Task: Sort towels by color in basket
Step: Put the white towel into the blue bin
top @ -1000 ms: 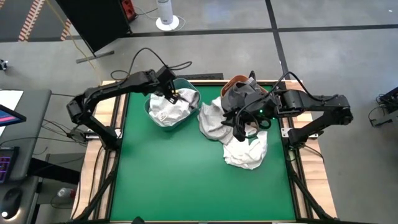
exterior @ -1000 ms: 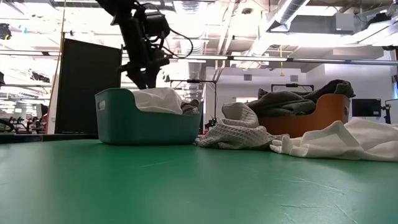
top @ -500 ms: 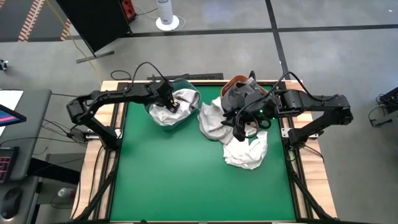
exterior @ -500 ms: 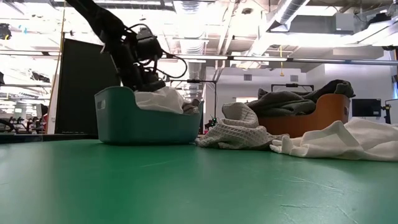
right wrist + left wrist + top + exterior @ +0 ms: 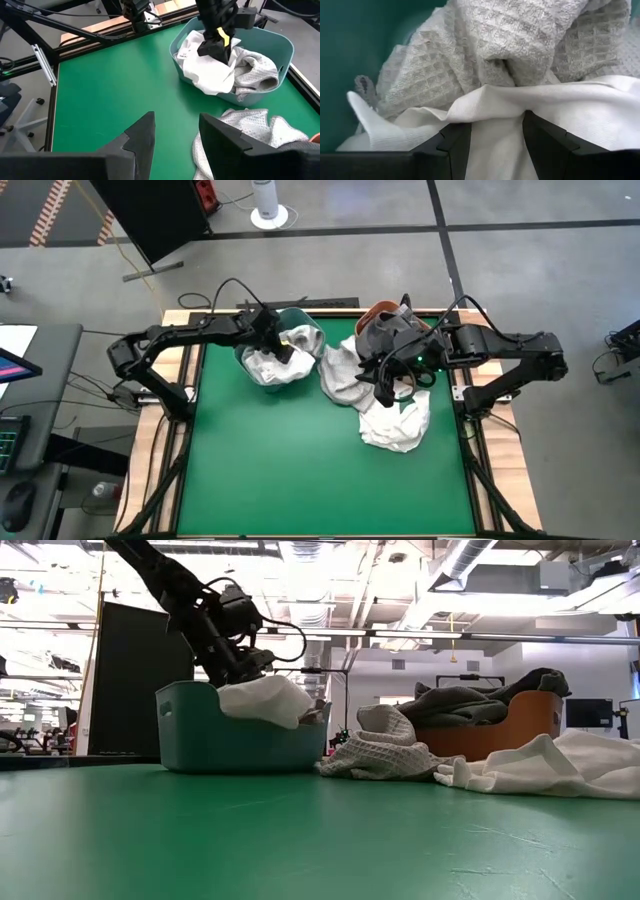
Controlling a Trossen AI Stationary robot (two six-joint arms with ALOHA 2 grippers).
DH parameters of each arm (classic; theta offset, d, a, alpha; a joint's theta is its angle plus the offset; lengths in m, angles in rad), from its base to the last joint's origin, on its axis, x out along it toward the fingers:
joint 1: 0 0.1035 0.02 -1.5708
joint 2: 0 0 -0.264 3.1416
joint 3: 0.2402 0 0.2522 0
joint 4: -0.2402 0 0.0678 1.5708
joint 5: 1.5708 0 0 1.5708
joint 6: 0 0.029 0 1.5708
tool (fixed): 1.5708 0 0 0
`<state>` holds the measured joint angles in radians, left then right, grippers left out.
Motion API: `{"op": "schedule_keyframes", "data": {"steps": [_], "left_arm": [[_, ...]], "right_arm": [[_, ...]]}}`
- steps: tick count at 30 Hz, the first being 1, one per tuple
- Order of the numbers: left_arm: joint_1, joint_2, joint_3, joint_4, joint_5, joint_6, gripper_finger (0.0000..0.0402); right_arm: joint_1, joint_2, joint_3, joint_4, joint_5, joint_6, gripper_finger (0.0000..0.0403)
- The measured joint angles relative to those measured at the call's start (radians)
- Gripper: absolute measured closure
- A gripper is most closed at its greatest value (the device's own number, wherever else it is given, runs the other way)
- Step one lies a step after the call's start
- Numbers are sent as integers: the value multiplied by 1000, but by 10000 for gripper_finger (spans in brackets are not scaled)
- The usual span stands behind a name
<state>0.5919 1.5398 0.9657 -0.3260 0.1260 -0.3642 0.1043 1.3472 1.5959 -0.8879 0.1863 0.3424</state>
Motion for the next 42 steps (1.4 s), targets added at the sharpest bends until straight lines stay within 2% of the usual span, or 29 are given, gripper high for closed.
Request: {"op": "schedule_keyframes", "data": {"steps": [4,8,14,18,21,25,31,36,42], "left_arm": [[0,0,17,-22,-20,-1,233],[1,-2,92,-98,-65,28,233],[0,-2,279,-288,-223,129,233],[1,-2,382,-345,-221,121,233],[1,-5,409,-367,-162,47,233],[1,-4,350,-318,-64,-97,233],[-6,-2,180,11,58,-374,233],[-38,-2,54,227,24,-567,233],[-42,-1,-95,292,-84,-675,233]], "right_arm": [[1,0,0,0,0,0,223],[1,0,0,0,0,-3,223],[0,0,0,0,0,-10,223],[0,0,0,0,0,-14,223],[0,0,0,0,0,-14,223],[0,0,0,0,0,-16,223],[0,0,0,3,0,-18,223],[0,0,0,3,0,-18,223],[0,0,0,3,0,-22,223]]}}
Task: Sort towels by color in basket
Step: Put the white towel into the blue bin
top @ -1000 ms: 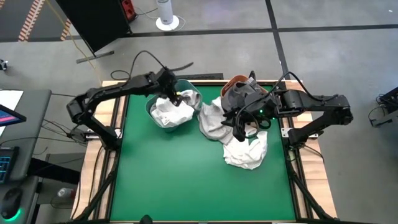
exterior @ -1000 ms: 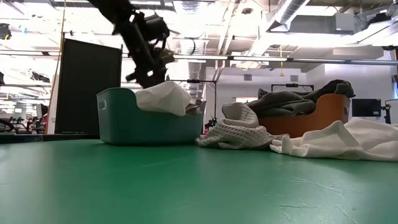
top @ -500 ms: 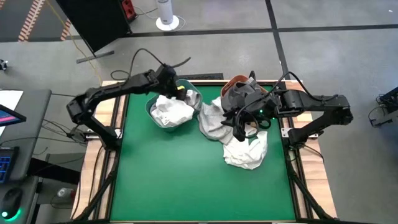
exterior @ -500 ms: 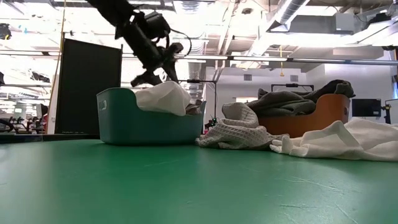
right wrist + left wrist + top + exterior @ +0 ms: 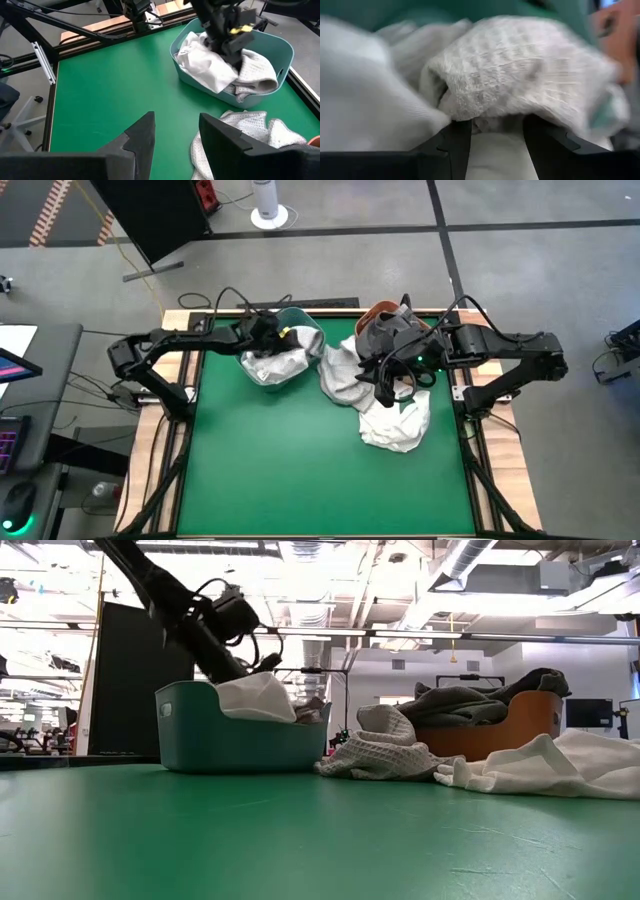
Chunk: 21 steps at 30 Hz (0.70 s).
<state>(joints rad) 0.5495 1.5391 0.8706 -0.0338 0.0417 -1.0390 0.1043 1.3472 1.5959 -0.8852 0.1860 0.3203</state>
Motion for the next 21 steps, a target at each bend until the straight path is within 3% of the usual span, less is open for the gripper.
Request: {"op": "schedule_keyframes", "data": {"steps": [4,8,14,21], "left_arm": [[-1,0,-55,9,-20,-5,233],[-7,0,-35,7,-20,36,233],[-12,0,80,9,-21,133,233],[-58,0,288,-197,-66,311,233]], "right_arm": [[0,0,0,0,0,0,223],[0,0,0,0,0,-7,223],[0,0,0,0,0,-7,223],[0,0,0,0,0,-7,223]]}}
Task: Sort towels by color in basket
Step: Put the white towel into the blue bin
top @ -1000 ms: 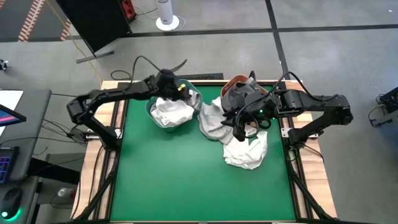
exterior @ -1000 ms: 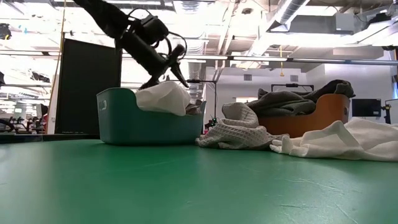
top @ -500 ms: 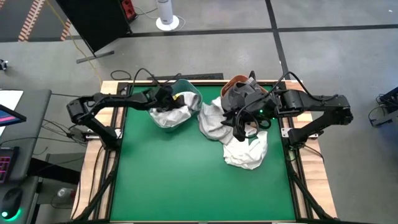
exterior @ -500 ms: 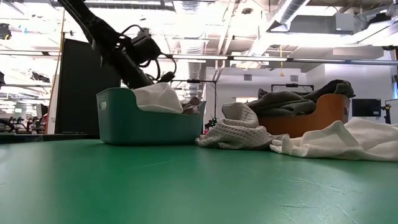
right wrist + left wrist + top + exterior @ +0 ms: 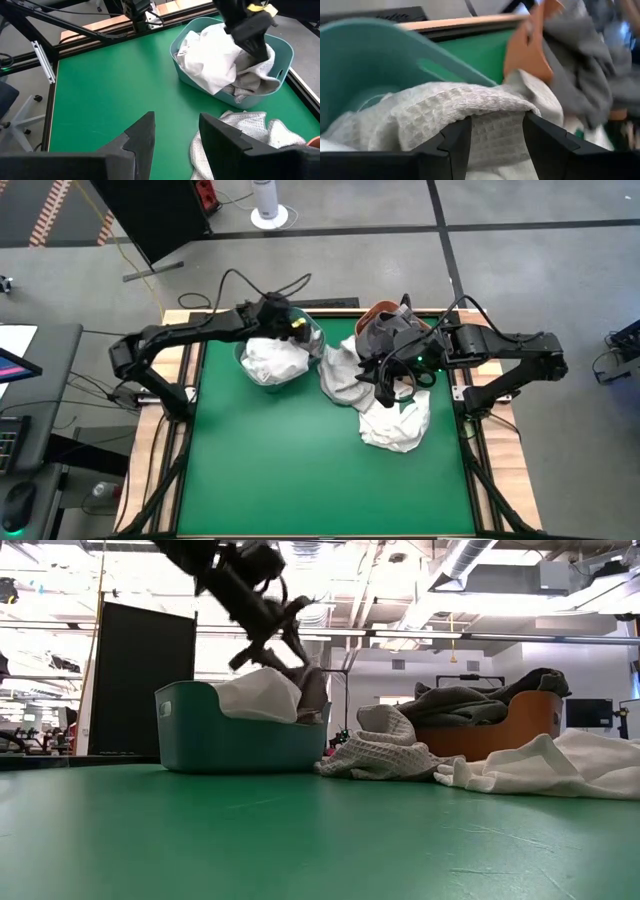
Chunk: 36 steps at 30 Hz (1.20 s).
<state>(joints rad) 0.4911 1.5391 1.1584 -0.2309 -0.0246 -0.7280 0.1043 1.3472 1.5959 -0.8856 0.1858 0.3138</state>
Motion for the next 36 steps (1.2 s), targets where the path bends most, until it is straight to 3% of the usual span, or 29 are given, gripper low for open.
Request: {"op": "schedule_keyframes", "data": {"steps": [7,11,21,28,36], "left_arm": [[-163,0,190,-320,-28,392,233],[-226,0,227,-476,-162,415,233],[-360,34,229,-558,-170,519,233],[-279,132,226,-581,-191,447,233],[-139,196,226,-584,-340,367,233]], "right_arm": [[0,0,0,-4,0,-3,223],[0,0,0,-3,0,-17,223],[0,0,0,-3,0,-27,223],[0,0,0,0,0,-14,223],[28,0,0,-1,-1,11,223]]}}
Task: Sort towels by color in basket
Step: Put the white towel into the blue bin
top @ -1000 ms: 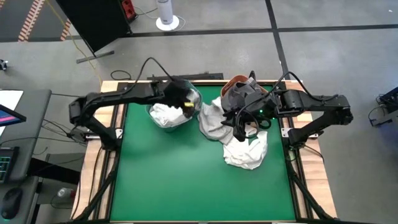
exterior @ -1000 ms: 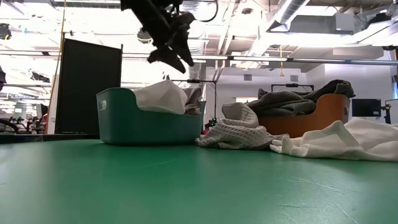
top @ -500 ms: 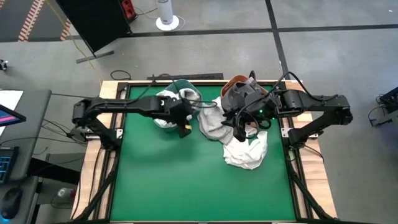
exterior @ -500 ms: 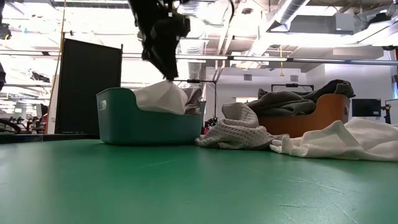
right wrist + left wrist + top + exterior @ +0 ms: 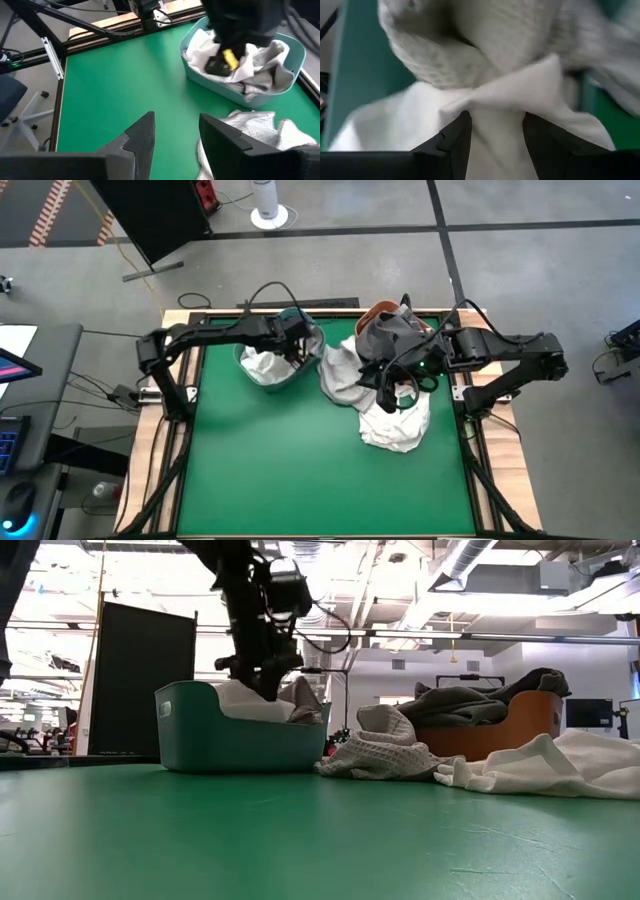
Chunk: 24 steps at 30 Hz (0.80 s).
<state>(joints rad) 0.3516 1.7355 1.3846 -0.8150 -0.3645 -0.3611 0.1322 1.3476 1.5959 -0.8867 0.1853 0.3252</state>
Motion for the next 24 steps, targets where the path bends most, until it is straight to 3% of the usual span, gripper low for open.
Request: {"op": "schedule_keyframes", "data": {"steps": [5,10,14,24], "left_arm": [[59,53,-13,26,32,-3,233],[65,121,-66,75,150,-34,233],[57,141,-69,79,165,-50,233],[80,4,-75,6,276,-62,233]], "right_arm": [[-2,0,0,1,0,15,223],[-2,0,0,2,0,16,223],[-2,0,0,2,0,18,223],[-4,0,0,2,0,13,223]]}}
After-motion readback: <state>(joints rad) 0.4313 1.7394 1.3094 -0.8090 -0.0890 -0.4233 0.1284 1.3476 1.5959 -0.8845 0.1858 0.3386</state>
